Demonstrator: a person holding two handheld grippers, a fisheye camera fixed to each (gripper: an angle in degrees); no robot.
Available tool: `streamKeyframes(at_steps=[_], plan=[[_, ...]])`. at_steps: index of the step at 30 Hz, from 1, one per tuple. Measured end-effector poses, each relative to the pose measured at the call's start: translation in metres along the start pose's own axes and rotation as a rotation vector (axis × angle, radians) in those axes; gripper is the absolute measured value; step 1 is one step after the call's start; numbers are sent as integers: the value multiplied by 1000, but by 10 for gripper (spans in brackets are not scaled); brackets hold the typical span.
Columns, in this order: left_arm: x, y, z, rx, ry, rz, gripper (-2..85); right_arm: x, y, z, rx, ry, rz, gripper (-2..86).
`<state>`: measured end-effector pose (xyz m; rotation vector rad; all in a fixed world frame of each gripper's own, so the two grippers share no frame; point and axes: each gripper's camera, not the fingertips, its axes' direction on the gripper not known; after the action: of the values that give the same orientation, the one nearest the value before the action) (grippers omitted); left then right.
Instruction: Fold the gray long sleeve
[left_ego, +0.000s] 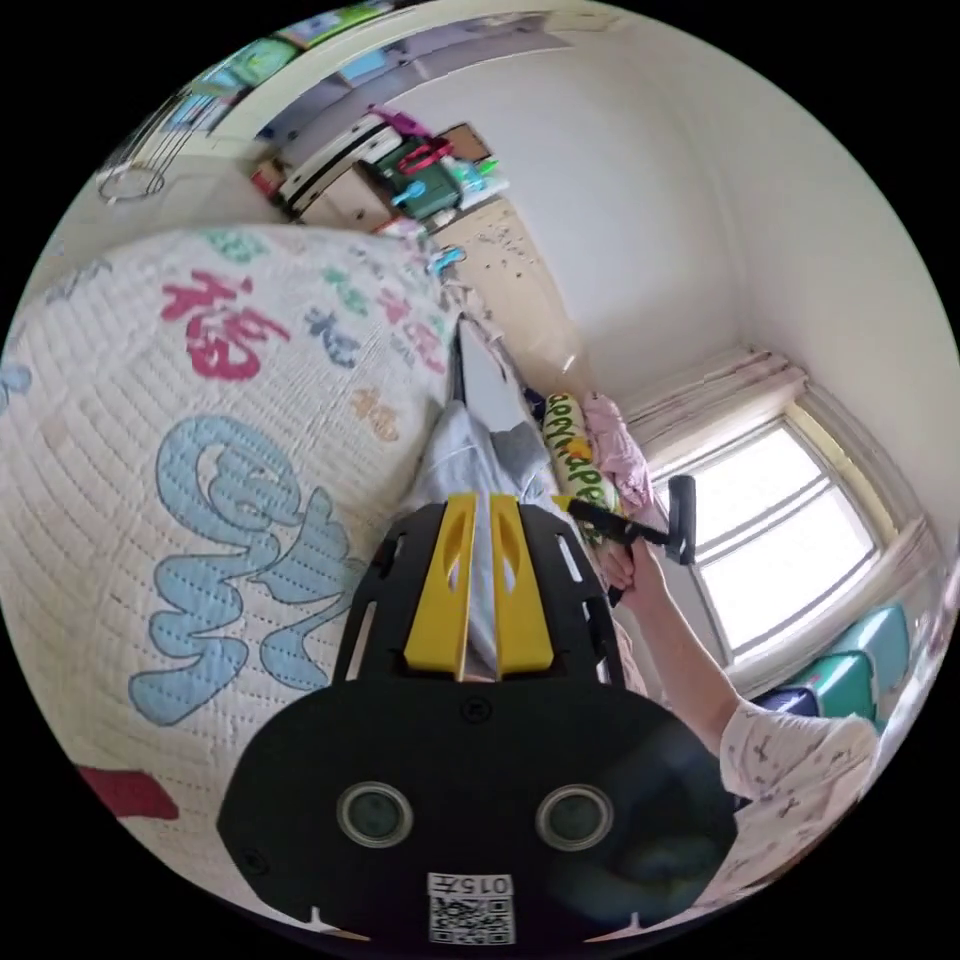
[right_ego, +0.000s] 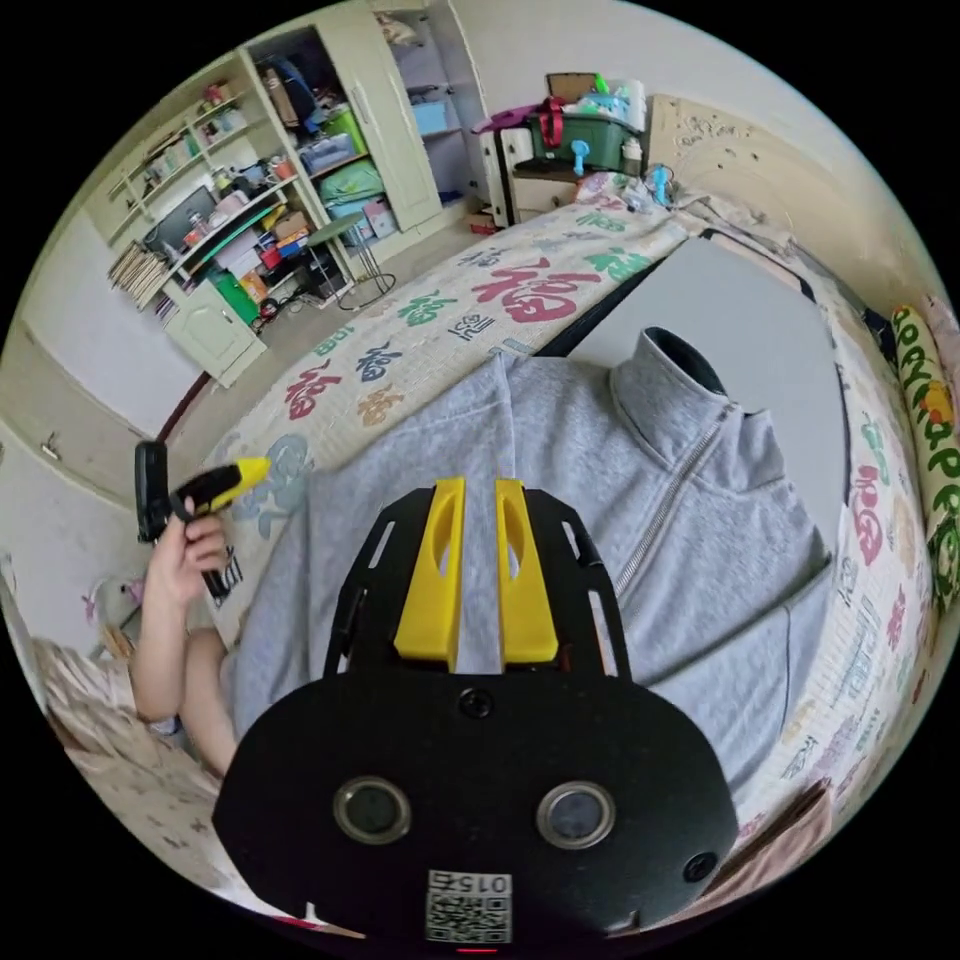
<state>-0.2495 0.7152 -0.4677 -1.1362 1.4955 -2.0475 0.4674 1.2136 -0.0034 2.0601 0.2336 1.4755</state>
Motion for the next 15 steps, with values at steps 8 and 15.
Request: streamKeyframes(at_steps=[8,15], plan=[[157,48,47,-473,517,862,92,-36,233,-56,70,168,101,73],[235,129,121,-801,428,1210,115,4,324,-35,63,122,427,84]])
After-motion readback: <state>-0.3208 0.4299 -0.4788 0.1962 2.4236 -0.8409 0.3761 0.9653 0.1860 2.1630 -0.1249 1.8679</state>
